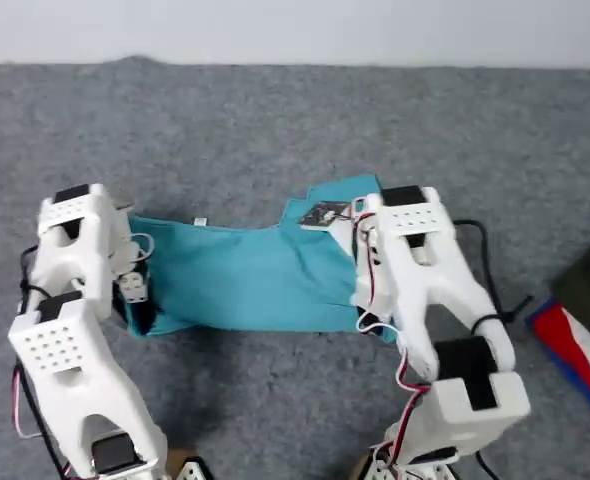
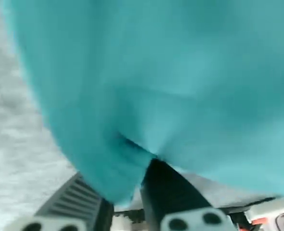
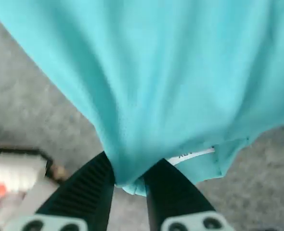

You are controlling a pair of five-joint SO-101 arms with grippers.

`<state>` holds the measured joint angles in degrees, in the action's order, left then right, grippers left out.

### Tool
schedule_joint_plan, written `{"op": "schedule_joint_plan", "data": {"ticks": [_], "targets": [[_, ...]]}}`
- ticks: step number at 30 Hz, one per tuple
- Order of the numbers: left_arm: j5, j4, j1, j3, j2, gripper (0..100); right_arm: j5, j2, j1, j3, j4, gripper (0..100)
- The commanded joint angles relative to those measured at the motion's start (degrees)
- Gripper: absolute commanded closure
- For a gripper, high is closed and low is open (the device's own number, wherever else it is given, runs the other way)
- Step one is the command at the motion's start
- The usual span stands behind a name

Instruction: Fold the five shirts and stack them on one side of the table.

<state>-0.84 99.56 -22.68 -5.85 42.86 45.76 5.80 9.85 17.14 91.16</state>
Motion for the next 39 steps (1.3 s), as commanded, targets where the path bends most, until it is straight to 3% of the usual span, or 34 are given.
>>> {"op": "schedule_joint_plan", "data": {"ticks": [1, 9, 16, 19, 25, 31, 39], "targets": [[7.1, 1.1, -9.4, 1.7, -4.0, 99, 7.4, -4.0, -4.0, -2.1, 5.8, 98.8], [16.4, 1.1, -15.0, 2.3, -6.9, 99, 21.0, -4.2, -12.0, 0.9, 10.8, 98.8], [22.1, 1.1, -15.3, 7.7, -7.5, 99, 21.5, -4.4, -11.5, 6.2, 10.4, 98.3], [19.9, 1.1, -16.4, 7.7, -8.0, 99, 17.1, -4.8, -11.6, 3.7, 10.9, 94.1], [19.1, 1.1, -19.5, 8.0, -15.8, 98, 11.8, -4.8, -11.5, -2.1, 11.8, 74.2], [19.1, 1.2, -20.7, 10.3, -24.2, 85, 9.4, -4.8, -11.4, -6.2, 11.5, 68.4], [19.1, 1.1, -19.3, 16.7, -28.0, 83, -17.0, -4.1, -2.2, -17.9, -7.2, 68.5]]}}
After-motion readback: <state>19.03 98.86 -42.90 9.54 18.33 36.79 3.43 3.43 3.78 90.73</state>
